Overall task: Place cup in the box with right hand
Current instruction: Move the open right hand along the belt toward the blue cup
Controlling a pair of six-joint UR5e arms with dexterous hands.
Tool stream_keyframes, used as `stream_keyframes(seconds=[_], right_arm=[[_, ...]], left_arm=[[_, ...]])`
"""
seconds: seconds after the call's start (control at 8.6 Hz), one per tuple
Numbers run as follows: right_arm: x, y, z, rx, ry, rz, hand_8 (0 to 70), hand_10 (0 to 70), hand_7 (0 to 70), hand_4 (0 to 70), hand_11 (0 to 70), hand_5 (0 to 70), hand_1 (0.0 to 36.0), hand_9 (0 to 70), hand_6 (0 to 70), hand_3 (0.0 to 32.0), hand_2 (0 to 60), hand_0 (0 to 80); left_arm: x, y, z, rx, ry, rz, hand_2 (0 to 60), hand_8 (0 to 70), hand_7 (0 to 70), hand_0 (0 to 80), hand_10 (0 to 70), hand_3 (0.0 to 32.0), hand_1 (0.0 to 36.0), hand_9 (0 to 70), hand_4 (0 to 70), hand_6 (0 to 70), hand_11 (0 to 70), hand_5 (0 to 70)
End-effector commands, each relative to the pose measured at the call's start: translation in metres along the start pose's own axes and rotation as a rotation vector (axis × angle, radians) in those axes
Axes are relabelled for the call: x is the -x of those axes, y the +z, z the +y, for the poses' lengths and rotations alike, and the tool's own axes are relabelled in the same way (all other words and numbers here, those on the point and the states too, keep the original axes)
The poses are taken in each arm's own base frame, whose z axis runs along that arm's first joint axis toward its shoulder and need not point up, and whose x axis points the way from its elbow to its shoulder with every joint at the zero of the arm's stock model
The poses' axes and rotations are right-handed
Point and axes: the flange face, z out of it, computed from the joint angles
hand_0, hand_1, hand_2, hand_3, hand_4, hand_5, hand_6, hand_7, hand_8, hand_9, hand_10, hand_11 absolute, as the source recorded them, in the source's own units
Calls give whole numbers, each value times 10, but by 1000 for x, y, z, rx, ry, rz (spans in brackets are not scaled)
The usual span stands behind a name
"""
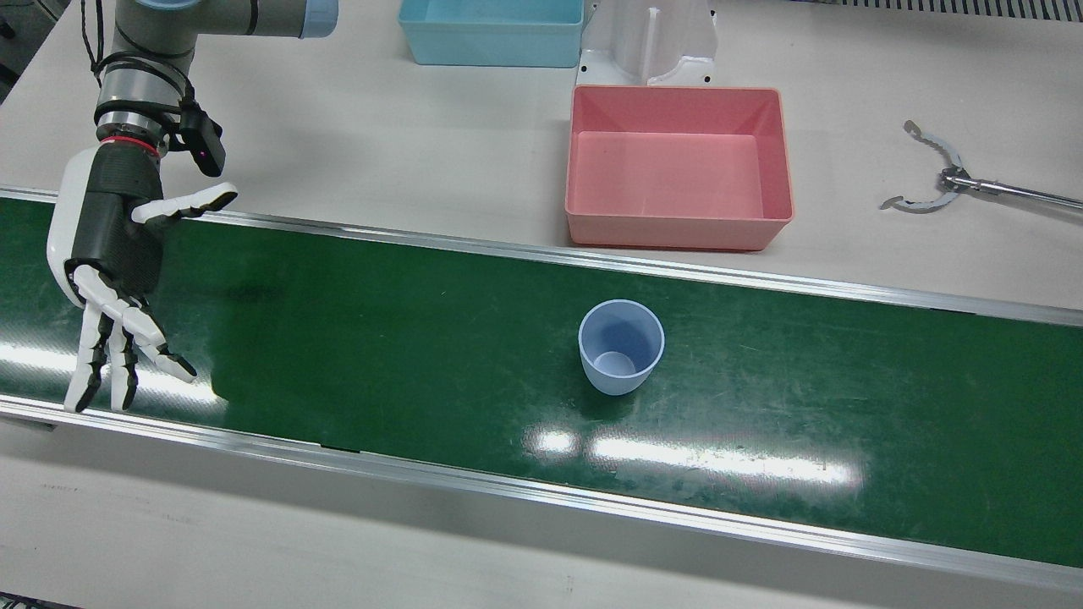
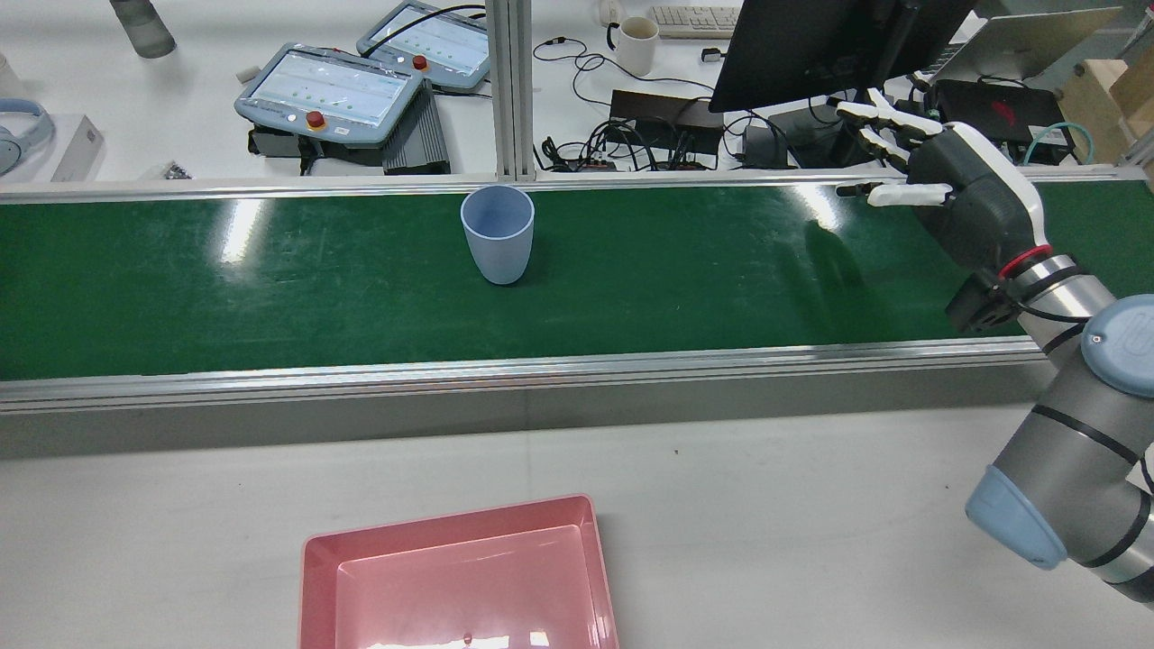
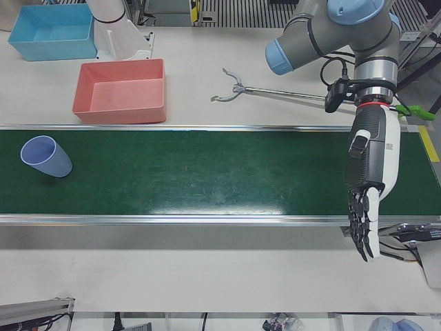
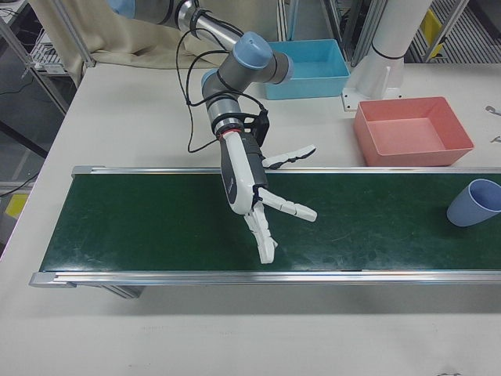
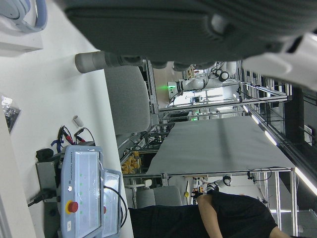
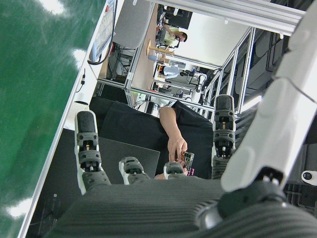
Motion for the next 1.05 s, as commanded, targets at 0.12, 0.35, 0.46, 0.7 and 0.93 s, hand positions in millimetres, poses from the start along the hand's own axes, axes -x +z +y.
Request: stream_keyframes(seconds=[0.12,0.35,0.46,0.7,0.93], right_arm=[[12,6,1,-1,16,-19,653,682,700,339,700,192,172,700,415,0,188,577],[10,7,0,0,27,-14,700,700,700,649,700,277,95,700,573,0,187,569],[8,7,0,4,32,2,700,700,700,571,700,324,158,700,613,0,319,611],[7,7,1,6,45,13,700,700,700,419,700,401,340,700,672,0,600,759],[6,9,4,14,49,15,700,700,700,404,700,412,360,700,676,0,600,800]], left_arm=[[0,0,0,0,0,0,0,0,0,0,0,0,0,0,0,0,0,0],[0,0,0,0,0,0,0,0,0,0,0,0,0,0,0,0,0,0],[0,0,0,0,0,0,0,0,0,0,0,0,0,0,0,0,0,0],[0,0,0,0,0,0,0,0,0,0,0,0,0,0,0,0,0,0],[0,0,0,0,0,0,0,0,0,0,0,0,0,0,0,0,0,0]])
